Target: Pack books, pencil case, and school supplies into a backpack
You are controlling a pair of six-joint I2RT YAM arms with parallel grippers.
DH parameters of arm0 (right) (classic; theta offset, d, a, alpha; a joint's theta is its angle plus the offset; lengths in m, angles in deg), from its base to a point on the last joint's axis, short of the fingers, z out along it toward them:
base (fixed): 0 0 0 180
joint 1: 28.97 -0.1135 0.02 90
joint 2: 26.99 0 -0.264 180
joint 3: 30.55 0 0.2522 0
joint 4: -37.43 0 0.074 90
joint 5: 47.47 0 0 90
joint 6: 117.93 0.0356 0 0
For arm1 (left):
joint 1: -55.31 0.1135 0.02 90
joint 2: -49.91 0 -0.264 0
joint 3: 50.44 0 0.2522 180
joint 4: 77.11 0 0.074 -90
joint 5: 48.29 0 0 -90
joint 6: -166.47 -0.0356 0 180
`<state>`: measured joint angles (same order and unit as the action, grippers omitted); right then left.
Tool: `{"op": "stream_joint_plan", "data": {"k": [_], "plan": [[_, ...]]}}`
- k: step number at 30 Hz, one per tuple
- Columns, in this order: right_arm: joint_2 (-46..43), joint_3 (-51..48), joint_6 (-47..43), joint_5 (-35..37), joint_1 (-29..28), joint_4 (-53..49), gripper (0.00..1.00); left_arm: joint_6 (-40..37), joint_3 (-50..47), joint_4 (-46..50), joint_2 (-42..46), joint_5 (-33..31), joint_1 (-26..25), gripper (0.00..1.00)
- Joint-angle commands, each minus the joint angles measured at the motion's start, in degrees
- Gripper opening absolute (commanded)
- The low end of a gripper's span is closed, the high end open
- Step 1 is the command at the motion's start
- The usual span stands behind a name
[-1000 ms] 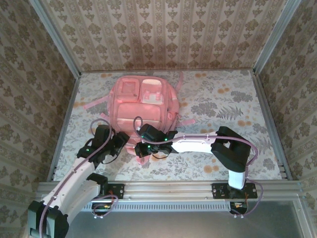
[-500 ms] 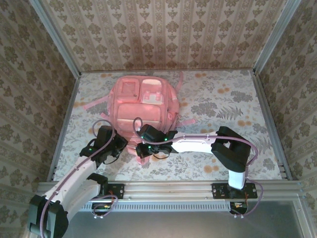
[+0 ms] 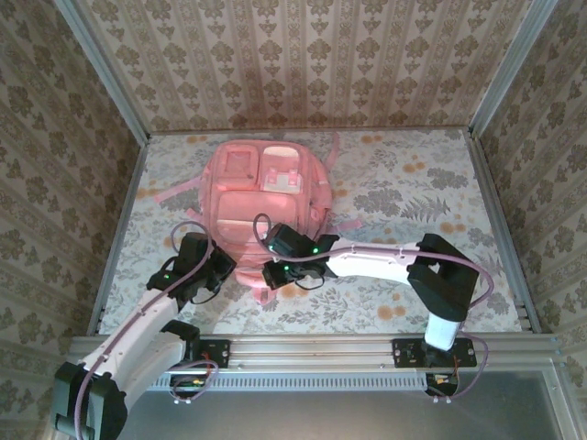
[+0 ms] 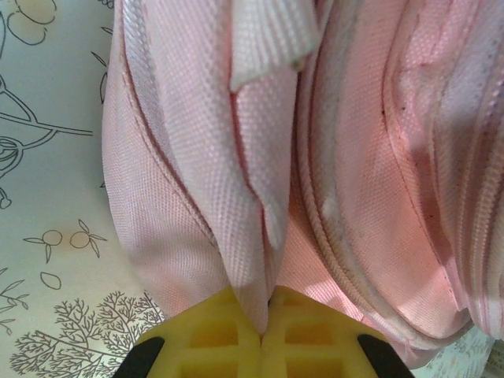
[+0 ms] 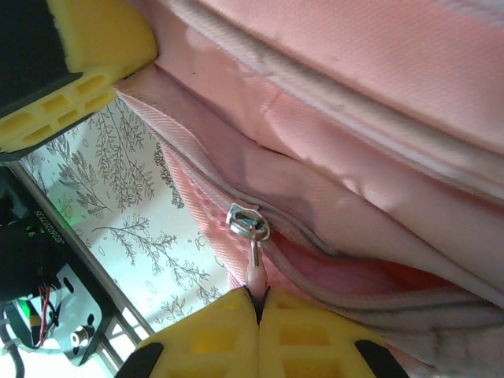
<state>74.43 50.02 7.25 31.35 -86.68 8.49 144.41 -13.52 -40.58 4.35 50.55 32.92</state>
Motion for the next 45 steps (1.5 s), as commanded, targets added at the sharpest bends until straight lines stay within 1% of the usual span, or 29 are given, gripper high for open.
{"op": "stream_joint_plan", "data": {"k": [1, 8, 13, 17, 20, 22, 24, 26, 29, 30, 32, 33, 36, 38, 42, 45], "plan": [[-2.1, -0.54, -2.83, -1.8, 2.47, -7.22, 0.0, -1.65, 1.25, 1.74, 0.91, -1.8, 0.95, 0.0], [-2.42, 0.14, -7.53, -7.42, 6.29, -12.7, 0.0, -2.53, 2.36, 3.06, 1.8, -2.07, 1.17, 0.0], [-4.08, -0.33, -11.13, -7.8, 9.14, -16.89, 0.0, -3.91, 3.76, 5.2, 2.68, -2.34, 1.71, 0.0], [-5.83, -1.57, -13.78, -6.33, 11.13, -18.9, 0.0, -5.02, 4.47, 6.3, 3.07, -1.92, 2.84, 0.0], [-6.58, -1.83, -14.32, -6.63, 11.09, -17.87, 0.0, -6.42, 5.2, 7.03, 2.81, -1.01, 4.38, 0.0], [-7.77, -2.42, -12.23, -7.69, 10.12, -13.72, 0.0, -8.07, 6.16, 6.95, 2.04, 0.74, 5.73, 0.01], [-8.35, -2.6, -8.15, -9.29, 8.46, -8.07, 0.0, -11.41, 8.06, 7.08, -0.1, 4.59, 7.67, 0.05], [-7.67, -1.96, -3.96, -10.36, 6.33, -2.62, 0.0, -16.05, 11.79, 10.14, -2.45, 6.52, 10.09, 0.09], [-4.35, 1.79, -0.47, -8.58, 3.04, 0.63, 0.0, -21.39, 17.64, 16.97, -5.44, 5.0, 12.7, 0.18], [-2.91, 3.54, 0.22, -7.95, 2.18, 1.4, 0.0, -21.74, 18.93, 19.28, -5.85, 4.08, 14.01, 0.25], [-0.35, 5.62, 1.91, -6.81, 1.23, 3.16, 0.0, -21.87, 19.55, 20.48, -5.13, 4.54, 15.74, 0.38], [0.94, 6.47, 2.99, -6.51, 0.91, 4.21, 0.0, -21.27, 19.43, 21.1, -4.25, 4.77, 16.32, 0.42], [2.97, 7.58, 5.21, -5.95, 0.45, 7.07, 0.0, -18.89, 18.0, 21.96, 0.1, 5.84, 16.52, 0.5], [3.67, 8.23, 5.1, -4.91, 0.23, 6.35, 0.0, -16.75, 16.12, 21.96, 2.69, 7.38, 16.42, 0.52], [4.23, 7.8, 3.87, -2.82, 0.17, 3.55, 0.0, -13.22, 11.29, 19.13, 5.34, 10.79, 16.1, 0.53], [4.16, 6.0, 3.71, -2.98, 0.19, 3.76, 0.0, -13.01, 9.43, 17.56, 5.22, 10.43, 15.23, 0.53]]}}
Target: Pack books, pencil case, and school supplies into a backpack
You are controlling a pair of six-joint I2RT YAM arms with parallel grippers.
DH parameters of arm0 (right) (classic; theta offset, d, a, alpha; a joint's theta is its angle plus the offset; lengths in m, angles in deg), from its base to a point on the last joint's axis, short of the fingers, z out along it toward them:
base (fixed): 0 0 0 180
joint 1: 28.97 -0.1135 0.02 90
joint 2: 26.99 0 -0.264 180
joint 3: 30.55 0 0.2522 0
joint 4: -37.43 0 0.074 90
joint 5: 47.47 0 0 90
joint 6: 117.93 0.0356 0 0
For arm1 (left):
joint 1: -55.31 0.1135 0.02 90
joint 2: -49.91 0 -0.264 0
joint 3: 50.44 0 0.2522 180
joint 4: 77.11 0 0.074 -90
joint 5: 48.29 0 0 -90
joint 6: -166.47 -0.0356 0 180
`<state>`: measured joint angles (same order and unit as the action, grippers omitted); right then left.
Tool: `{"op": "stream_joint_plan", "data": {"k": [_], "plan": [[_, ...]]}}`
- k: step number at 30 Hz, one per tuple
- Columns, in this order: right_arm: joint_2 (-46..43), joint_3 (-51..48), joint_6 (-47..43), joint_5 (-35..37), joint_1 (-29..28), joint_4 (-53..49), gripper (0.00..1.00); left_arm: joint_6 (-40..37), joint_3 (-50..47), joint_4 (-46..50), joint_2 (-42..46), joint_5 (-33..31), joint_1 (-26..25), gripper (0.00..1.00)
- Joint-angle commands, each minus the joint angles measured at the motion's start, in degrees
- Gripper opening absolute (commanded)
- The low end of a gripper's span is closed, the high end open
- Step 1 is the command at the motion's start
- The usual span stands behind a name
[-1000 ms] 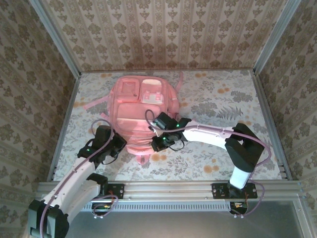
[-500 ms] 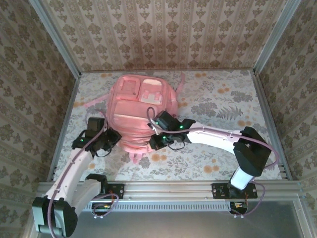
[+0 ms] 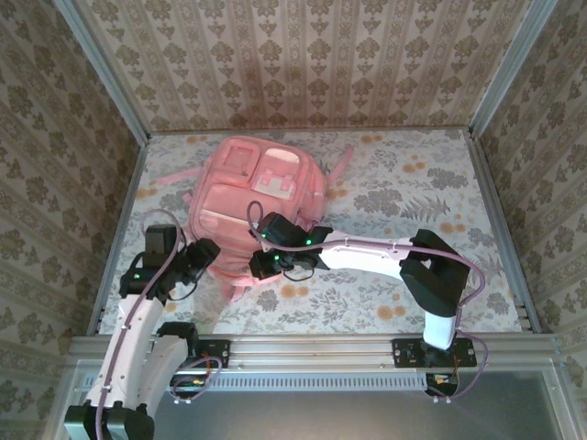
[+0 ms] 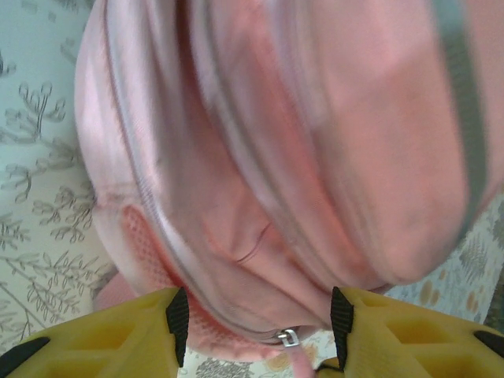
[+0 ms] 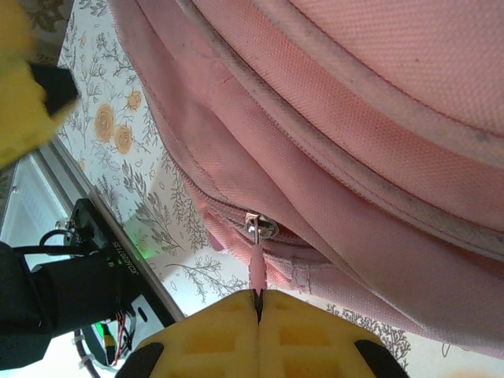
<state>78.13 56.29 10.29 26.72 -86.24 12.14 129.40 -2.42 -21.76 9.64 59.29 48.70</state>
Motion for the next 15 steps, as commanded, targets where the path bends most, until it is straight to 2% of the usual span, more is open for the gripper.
{"op": "stream_joint_plan", "data": {"k": [1, 6, 8, 12, 15], "plan": [[0.59, -0.96, 0.79, 1.38, -0.23, 0.66, 0.0, 2.0, -2.14, -1.84, -0.36, 1.74, -0.67, 0.53], [1.5, -2.02, 1.2, 0.42, -0.81, 2.06, 0.0, 1.79, -2.72, -3.48, -1.9, 1.84, -1.18, 0.53], [2.14, -1.56, 1.16, -0.19, -1.24, 2.13, 0.03, 1.27, -2.49, -3.47, -2.05, 1.72, -1.21, 0.53], [3.46, -0.07, 1.15, -0.64, -1.87, 1.65, 0.13, 0.52, -2.31, -3.26, -1.92, 1.49, -1.21, 0.53], [4.15, 0.48, 1.34, -0.22, -2.09, 1.16, 0.32, 0.34, -2.67, -3.29, -1.72, 1.58, -1.21, 0.53]]}}
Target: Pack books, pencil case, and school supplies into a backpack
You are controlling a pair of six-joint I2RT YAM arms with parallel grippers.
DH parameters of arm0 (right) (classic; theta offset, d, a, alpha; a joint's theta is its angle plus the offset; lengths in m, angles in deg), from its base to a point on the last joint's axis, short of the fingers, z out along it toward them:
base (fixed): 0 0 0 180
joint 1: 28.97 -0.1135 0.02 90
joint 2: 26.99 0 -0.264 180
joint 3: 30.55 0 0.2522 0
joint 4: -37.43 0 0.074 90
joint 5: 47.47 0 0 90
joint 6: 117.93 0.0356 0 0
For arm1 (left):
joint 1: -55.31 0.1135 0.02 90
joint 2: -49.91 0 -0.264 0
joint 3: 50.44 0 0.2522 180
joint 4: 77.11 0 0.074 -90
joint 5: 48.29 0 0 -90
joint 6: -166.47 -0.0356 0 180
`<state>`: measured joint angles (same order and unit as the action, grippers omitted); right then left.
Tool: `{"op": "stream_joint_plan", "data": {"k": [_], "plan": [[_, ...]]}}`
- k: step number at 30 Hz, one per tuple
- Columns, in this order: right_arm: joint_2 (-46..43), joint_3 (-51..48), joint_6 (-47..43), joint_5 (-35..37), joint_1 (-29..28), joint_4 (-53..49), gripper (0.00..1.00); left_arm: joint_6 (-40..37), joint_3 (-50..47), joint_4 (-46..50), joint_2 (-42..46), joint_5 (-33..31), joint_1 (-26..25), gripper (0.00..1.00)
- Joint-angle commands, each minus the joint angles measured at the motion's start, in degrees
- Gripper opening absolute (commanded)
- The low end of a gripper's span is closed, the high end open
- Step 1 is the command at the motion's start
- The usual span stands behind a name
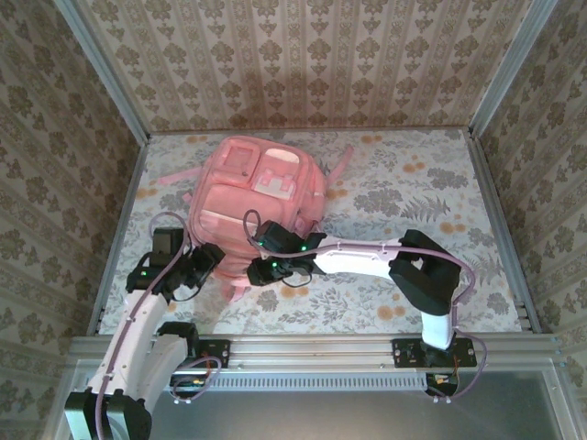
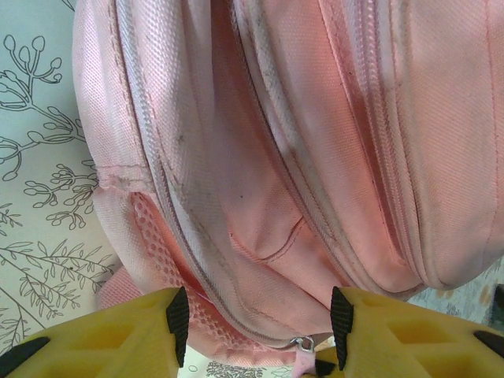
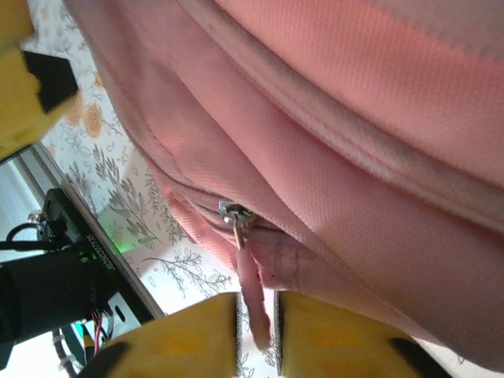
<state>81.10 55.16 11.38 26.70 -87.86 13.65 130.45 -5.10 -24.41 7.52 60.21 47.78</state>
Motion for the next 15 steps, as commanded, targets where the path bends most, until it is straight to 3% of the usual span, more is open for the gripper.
{"op": "stream_joint_plan", "data": {"k": [1, 6, 15], "plan": [[1.34, 1.82, 0.31, -0.12, -0.44, -0.55, 0.35, -0.71, -0.11, -0.62, 0.47, 0.66, -0.29, 0.53], [1.9, 1.97, 0.42, 0.22, -0.61, -0.7, 0.37, -0.55, -1.11, -1.18, 1.04, 0.75, -0.29, 0.53], [4.16, 3.99, 0.2, -0.1, -0.26, -0.7, 0.09, 0.32, -2.99, -2.24, 1.69, 0.67, -1.17, 0.53]]}}
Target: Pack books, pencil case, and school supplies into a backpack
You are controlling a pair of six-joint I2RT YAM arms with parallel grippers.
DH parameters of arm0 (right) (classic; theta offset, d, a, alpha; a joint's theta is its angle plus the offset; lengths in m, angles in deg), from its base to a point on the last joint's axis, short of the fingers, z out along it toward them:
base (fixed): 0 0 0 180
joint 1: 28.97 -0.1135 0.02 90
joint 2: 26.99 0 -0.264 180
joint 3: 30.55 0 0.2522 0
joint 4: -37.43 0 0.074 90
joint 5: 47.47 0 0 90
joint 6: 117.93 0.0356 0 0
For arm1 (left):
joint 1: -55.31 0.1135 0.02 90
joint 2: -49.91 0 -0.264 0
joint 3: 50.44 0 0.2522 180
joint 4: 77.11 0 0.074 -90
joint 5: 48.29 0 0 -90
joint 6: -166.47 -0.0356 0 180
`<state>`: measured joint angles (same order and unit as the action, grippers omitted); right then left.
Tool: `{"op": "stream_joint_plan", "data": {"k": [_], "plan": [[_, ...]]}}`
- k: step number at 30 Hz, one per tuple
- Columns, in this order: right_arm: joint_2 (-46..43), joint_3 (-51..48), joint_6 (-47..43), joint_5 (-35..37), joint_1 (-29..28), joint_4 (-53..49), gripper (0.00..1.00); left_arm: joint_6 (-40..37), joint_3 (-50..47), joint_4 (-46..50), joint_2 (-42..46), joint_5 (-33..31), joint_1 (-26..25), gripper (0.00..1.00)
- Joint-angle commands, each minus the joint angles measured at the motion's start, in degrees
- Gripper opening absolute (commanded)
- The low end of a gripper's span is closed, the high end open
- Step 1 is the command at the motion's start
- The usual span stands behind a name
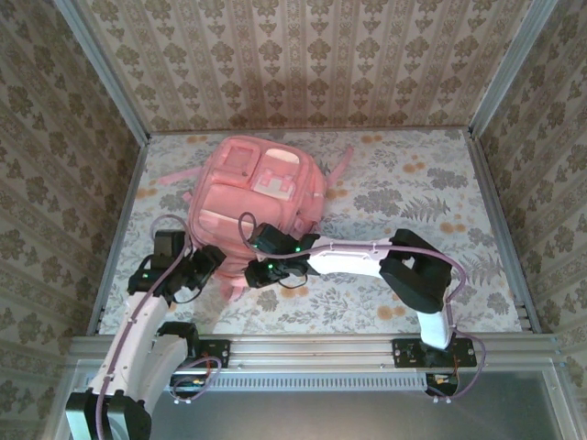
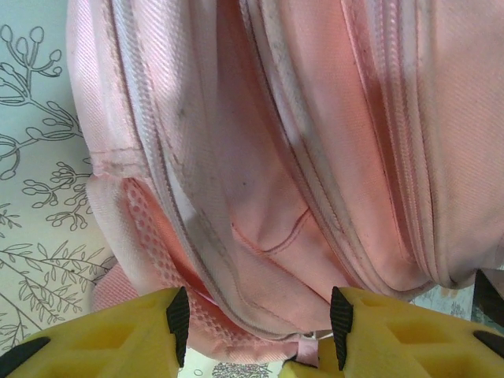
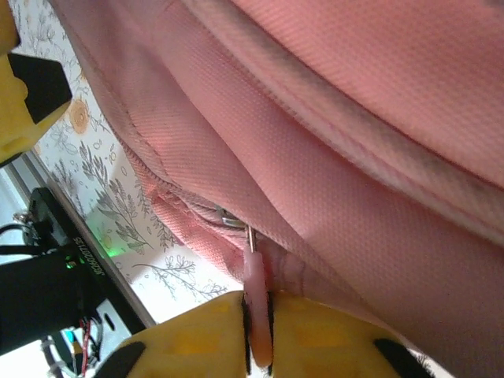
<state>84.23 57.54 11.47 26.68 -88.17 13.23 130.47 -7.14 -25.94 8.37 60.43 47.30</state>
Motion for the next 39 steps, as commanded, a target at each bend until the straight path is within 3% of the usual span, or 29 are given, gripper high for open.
{"op": "stream_joint_plan", "data": {"k": [1, 3, 6, 13, 20, 31, 39], "plan": [[0.72, 1.46, -0.02, -0.12, 0.14, -0.23, 0.05, 0.47, -1.14, -0.91, 0.94, 0.36, -1.11, 0.54], [-0.52, 0.46, -0.11, 0.04, 0.45, 0.39, 0.0, 1.26, -1.79, -1.56, 1.19, -0.28, -2.2, 0.58], [-2.04, -1.04, -0.11, -0.74, 0.82, 1.04, 0.0, 3.17, -2.5, -3.61, 0.64, -0.97, -4.27, 0.62], [-4.2, -2.84, 0.77, -1.52, 0.88, 2.17, 0.0, 6.02, -2.01, -5.76, -2.56, -3.98, -9.44, 0.58], [-5.35, -2.93, 0.95, -1.8, 0.88, 2.46, 0.0, 7.17, -4.09, -7.58, -1.72, -6.44, -10.36, 0.42], [-6.83, -3.73, -1.51, 1.37, 1.02, -2.24, 0.0, 5.5, -0.78, -8.93, -7.06, -9.07, -10.21, 0.01], [-8.95, -5.32, -2.04, 4.75, 1.0, -4.52, 0.0, 4.8, 2.6, -6.16, -5.8, -10.44, -10.1, 0.0]]}}
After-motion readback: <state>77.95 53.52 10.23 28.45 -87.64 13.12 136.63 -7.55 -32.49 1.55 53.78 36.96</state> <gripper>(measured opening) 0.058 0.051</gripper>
